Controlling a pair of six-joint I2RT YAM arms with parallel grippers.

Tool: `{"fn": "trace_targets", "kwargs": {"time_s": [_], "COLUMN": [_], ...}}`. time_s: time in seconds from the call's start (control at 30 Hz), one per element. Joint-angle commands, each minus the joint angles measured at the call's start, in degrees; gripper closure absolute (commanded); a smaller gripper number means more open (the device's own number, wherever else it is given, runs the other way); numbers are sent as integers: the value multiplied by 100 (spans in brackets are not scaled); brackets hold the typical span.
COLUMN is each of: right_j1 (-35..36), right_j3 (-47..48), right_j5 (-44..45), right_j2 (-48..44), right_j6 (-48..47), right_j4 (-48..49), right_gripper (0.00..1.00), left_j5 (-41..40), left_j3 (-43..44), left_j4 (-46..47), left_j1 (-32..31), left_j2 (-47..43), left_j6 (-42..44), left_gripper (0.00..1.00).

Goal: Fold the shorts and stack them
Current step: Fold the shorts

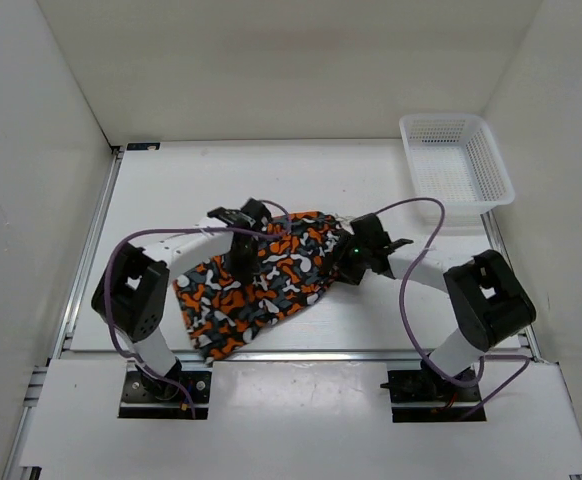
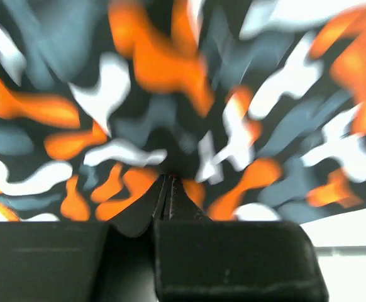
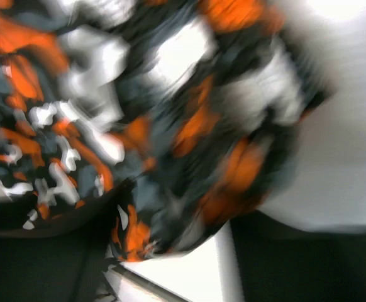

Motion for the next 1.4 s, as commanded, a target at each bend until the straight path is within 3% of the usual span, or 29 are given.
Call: {"fn": "trace_targets", "kwargs": {"time_s": [0.0, 0.07, 0.2, 0.33, 0.53, 0.73, 0.93, 1.03, 1.07, 1.17, 1.2, 1.37], "right_j1": [686, 688, 144, -252, -367, -559, -560, -560, -560, -613, -734, -1366], "right_j3": [414, 494, 494, 678, 2838, 3262, 3210, 3000, 2921, 2779, 2675, 2095], "right_j5": [1111, 1646, 1834, 1493, -70, -878, -1294, -1601, -1672, -1560, -1446, -330], "right_j2": [-80, -316, -958, -1206, 594, 1457, 2020, 2020, 1960, 1757, 1687, 800], "right_j6": [551, 376, -518, -1758, -3752, -4142, -4247, -4248, -4161, -3880, -3783, -3264], "right_j4": [-733, -1206, -1481, -1543, -2446, -2379, -1914, -1659, -1414, -1254, -1201, -1367], "right_gripper": [12, 0, 0, 3, 0, 3, 27, 45, 61, 95, 100, 100], "left_j5": [-724, -875, -727, 63, 451, 610, 821, 751, 751, 549, 496, 496], "left_j3": [649, 817, 1107, 890, -77, -1360, -2100, -2039, -1986, -1714, -1531, -932], "left_j4": [-479, -630, -815, -807, -314, 11, 486, 538, 539, 539, 539, 539], "left_j1": [660, 960, 1611, 2025, 2077, 2140, 2271, 2271, 2271, 2271, 2324, 2324], "left_j2": [-555, -678, -1126, -1443, -1505, -1997, -2121, -1954, -1884, -1647, -1507, -1251], "left_j6": [657, 763, 896, 616, -236, -976, -1231, -1170, -1118, -933, -819, -555], "left_gripper": [90, 90, 90, 87, 89, 90, 90, 90, 90, 90, 90, 90]}}
